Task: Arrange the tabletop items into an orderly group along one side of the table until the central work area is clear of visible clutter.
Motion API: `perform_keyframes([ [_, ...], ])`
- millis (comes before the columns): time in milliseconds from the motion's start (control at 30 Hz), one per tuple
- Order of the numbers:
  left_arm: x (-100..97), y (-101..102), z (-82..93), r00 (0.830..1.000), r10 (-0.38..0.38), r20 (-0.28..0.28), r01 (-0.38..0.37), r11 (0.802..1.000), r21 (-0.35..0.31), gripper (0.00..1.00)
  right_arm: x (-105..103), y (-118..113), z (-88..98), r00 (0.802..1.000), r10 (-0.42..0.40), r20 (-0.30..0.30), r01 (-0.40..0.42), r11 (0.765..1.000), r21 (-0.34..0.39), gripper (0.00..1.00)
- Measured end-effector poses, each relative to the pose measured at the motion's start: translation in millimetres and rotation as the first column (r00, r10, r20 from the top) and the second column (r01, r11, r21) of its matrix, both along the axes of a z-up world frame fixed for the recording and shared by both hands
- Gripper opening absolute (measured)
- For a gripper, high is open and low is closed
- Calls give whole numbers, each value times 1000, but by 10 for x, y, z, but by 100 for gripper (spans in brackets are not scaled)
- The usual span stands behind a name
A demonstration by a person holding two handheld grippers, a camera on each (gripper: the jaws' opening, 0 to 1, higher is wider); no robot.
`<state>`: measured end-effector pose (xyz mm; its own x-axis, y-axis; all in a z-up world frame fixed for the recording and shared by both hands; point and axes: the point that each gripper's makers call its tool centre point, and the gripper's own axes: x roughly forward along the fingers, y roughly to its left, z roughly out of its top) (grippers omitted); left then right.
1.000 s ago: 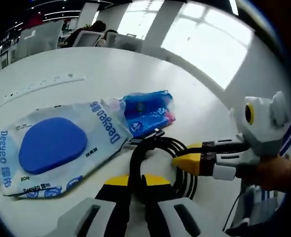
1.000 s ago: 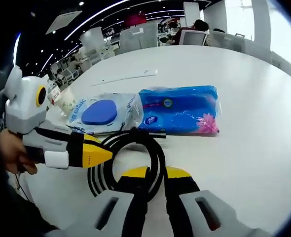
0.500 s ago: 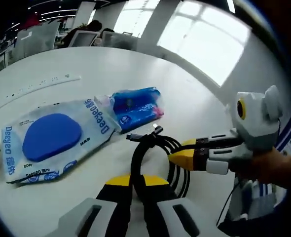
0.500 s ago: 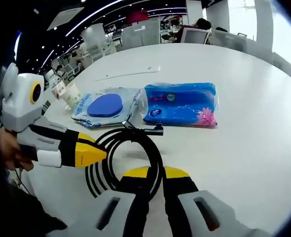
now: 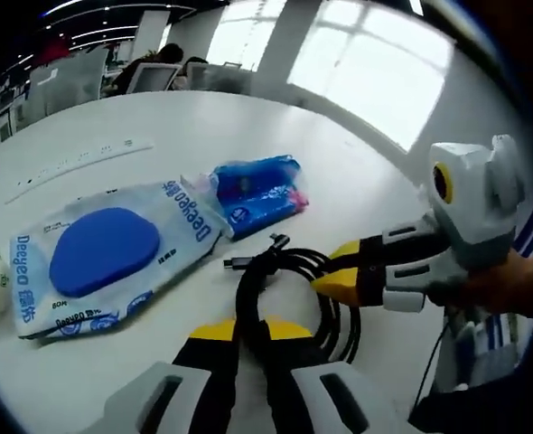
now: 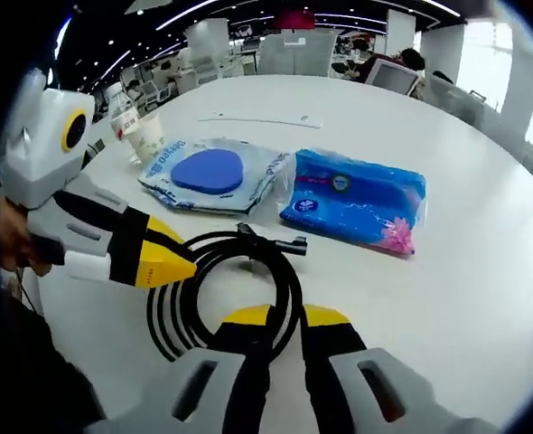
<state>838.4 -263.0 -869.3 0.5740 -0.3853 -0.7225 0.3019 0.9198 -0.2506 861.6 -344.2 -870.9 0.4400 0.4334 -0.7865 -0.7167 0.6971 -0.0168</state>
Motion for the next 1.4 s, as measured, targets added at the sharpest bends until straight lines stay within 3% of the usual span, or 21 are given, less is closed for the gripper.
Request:
perform_keyframes([
  [167, -13, -24, 62, 999, -25, 30, 24, 1000, 18, 8, -7, 6, 53, 999, 38, 22, -39, 999, 20, 9],
  [333, -48, 40, 138, 997, -40, 69, 38, 999, 33, 16, -23, 39, 209, 997, 45, 59, -50, 995, 83, 16],
  [567, -163, 128, 240, 995, -34, 90, 31, 999, 40, 23, -65, 79, 299, 996, 54, 76, -62, 992, 112, 24],
  [833, -270, 140, 342, 995, -14, 100, 13, 1000, 4, 30, -112, 83, 374, 995, 60, 82, -71, 989, 132, 31],
  [1400, -581, 386, 549, 986, 13, 165, -18, 999, 30, 49, -313, -10, 469, 996, 57, 75, -70, 979, 189, 49],
])
